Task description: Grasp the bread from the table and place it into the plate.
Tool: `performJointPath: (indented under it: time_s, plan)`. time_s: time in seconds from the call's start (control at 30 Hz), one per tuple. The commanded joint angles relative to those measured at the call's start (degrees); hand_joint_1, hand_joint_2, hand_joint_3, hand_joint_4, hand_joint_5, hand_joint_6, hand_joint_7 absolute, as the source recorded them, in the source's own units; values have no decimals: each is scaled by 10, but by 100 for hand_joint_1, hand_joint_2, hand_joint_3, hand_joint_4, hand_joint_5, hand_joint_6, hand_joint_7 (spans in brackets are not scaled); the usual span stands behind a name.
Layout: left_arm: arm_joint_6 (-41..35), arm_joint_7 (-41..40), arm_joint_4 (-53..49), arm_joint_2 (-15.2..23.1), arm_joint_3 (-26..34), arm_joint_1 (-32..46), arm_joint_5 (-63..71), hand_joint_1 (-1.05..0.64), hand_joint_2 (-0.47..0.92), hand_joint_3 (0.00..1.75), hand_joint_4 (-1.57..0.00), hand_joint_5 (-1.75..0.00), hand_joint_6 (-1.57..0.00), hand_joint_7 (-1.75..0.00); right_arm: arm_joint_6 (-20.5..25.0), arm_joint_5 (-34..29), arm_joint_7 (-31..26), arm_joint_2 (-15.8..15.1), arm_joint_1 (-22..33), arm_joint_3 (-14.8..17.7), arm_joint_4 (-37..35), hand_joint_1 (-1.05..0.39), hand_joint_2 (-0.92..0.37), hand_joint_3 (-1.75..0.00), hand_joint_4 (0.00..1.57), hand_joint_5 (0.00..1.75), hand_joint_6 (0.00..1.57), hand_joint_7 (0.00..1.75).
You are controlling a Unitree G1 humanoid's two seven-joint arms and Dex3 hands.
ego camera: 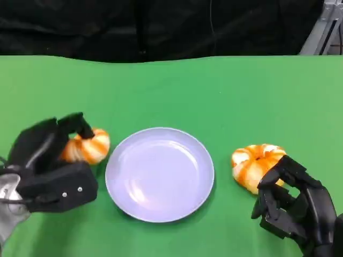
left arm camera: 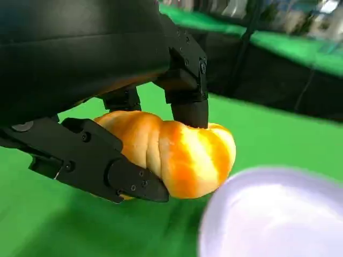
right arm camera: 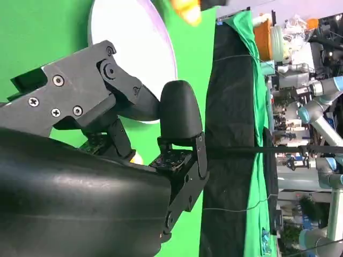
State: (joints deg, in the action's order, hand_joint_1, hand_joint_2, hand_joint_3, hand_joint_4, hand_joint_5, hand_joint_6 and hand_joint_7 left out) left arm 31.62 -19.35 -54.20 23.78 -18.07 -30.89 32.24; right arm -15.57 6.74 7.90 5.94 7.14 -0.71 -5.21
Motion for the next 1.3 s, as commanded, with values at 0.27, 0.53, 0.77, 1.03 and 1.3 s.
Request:
performJointPath:
  time_s: [0.27,0.53,0.77,1.03,1.3]
  plan:
    - [10,71,157,-10,-11,26,2,4,92,41,-56,-175,-57,-157,-5,6,1,-6,-3,5,-5,-15,-61,-110,84,175,64,160]
    - [-1,116,168,-55,-48,13,19,-2,92,36,-55,-174,-60,-151,-9,1,-3,-3,-2,3,-3,-14,-61,-110,84,175,63,161]
    - [-2,110,120,-84,-75,-6,44,-3,92,35,-52,-175,-55,-154,-13,4,-5,1,-3,3,-5,-14,-61,-111,84,175,63,161]
    - [13,100,48,-98,-86,-27,47,-4,92,35,-62,-151,-74,-107,-9,2,-10,3,-1,2,0,-15,-60,-112,83,175,63,161]
    - [-29,153,75,-72,-110,-30,78,-84,92,47,-21,-10,-49,-3,-7,-4,-16,0,2,0,5,-15,-60,-112,83,175,63,161]
